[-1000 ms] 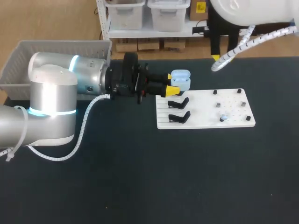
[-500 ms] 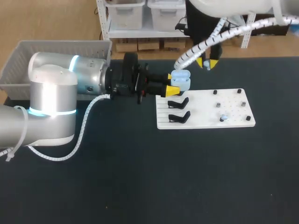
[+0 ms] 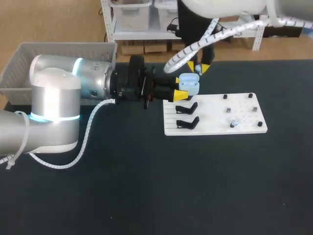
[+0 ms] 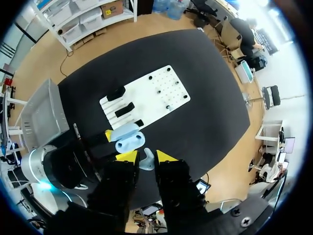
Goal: Pick up each earbud case from the left stands, insert the matching earbuds, close the lid, and place the case in the box.
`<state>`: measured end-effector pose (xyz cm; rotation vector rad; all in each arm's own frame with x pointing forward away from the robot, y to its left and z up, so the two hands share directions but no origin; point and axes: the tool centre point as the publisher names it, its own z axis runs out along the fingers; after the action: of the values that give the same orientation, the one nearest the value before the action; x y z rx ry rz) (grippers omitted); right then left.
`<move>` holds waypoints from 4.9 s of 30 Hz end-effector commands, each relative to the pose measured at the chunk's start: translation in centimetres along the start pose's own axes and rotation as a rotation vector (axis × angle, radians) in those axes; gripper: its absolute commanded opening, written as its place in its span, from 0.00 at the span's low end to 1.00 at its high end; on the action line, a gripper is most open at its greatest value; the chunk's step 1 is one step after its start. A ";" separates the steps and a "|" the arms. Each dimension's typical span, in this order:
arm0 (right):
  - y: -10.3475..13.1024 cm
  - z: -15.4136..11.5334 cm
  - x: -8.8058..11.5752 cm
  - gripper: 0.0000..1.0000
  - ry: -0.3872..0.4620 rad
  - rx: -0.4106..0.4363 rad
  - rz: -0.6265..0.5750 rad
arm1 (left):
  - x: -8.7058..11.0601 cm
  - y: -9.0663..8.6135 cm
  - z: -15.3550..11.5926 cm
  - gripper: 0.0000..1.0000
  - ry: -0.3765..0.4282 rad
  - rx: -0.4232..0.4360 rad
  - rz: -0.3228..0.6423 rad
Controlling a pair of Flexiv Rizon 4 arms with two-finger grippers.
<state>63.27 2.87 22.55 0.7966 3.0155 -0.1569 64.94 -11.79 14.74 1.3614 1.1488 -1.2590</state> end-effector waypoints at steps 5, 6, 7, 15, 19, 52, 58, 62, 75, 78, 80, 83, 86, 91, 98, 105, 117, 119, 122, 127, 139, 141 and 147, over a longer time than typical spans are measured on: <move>1.1 0.7 0.6 0.00 0.011 0.001 0.012 | 0.1 -0.2 0.0 0.00 -0.003 -0.006 0.004; 1.1 0.7 0.6 0.00 0.011 0.001 0.012 | 0.1 -0.2 0.0 0.00 -0.003 -0.006 0.004; 1.1 0.7 0.6 0.00 0.011 0.001 0.012 | 0.1 -0.2 0.0 0.00 -0.003 -0.006 0.004; 1.1 0.7 0.6 0.00 0.011 0.001 0.012 | 0.1 -0.2 0.0 0.00 -0.003 -0.006 0.004; 1.1 0.7 0.6 0.00 0.011 0.001 0.012 | 0.1 -0.2 0.0 0.00 -0.003 -0.006 0.004; 1.8 2.6 0.1 0.00 -0.012 0.093 0.166 | 0.1 -0.2 0.0 0.00 -0.003 -0.006 0.004; 1.8 2.7 -0.1 0.00 -0.010 0.095 0.171 | 0.1 -0.2 0.0 0.00 -0.003 -0.006 0.004; 1.9 2.8 -0.2 0.00 -0.006 0.095 0.171 | 0.1 -0.2 0.0 0.00 -0.003 -0.006 0.004; 1.6 3.4 -0.8 0.00 0.002 0.093 0.192 | 0.1 -0.2 0.0 0.00 -0.003 -0.006 0.004; 1.7 3.5 -0.8 0.00 0.005 0.093 0.193 | 0.1 -0.2 0.0 0.00 -0.003 -0.006 0.004; 1.7 3.6 -0.8 0.00 0.007 0.093 0.193 | 0.1 -0.2 0.0 0.00 -0.003 -0.006 0.004; 1.6 3.7 -0.8 0.00 0.013 0.092 0.197 | 0.1 -0.2 0.0 0.00 -0.003 -0.006 0.004; 1.6 3.8 -0.8 0.00 0.016 0.093 0.200 | 0.1 -0.2 0.0 0.00 -0.003 -0.006 0.004; 1.6 4.0 -0.9 0.00 0.012 0.096 0.202 | 0.1 -0.2 0.0 0.00 -0.003 -0.006 0.004; 1.6 4.4 -1.0 0.00 0.008 0.107 0.204 | 0.1 -0.2 0.0 0.00 -0.003 -0.006 0.004; 1.6 4.8 -0.9 0.00 0.017 0.106 0.210 | 0.1 -0.2 0.0 0.00 -0.003 -0.006 0.004; -2.0 2.4 1.3 0.96 -0.016 0.033 0.205 | 0.1 -0.2 0.0 0.00 -0.003 -0.006 0.004; -3.1 2.0 1.7 0.96 -0.059 0.005 0.173 | 0.1 -0.2 0.0 0.00 -0.003 -0.006 0.004; -4.6 1.9 2.1 1.00 -0.116 -0.059 0.079 | 0.1 -0.2 0.0 0.00 -0.003 -0.006 0.004; -6.7 2.5 2.0 0.80 -0.105 -0.164 0.014 | 0.1 -0.2 0.0 0.00 -0.003 -0.006 0.004; -10.7 4.7 0.1 0.96 -0.072 -0.235 -0.051 | 0.1 -0.2 0.0 0.00 -0.003 -0.006 0.004; -10.9 5.2 0.0 1.00 -0.083 -0.235 -0.086 | 0.1 -0.2 0.0 0.00 -0.003 -0.006 0.004; -10.3 7.9 -1.2 1.00 -0.128 -0.221 -0.181 | 0.1 -0.2 0.0 0.00 -0.003 -0.006 0.004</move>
<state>58.94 -7.03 17.41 0.5092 2.9561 -0.0879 64.94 -11.78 14.74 1.3612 1.1486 -1.2593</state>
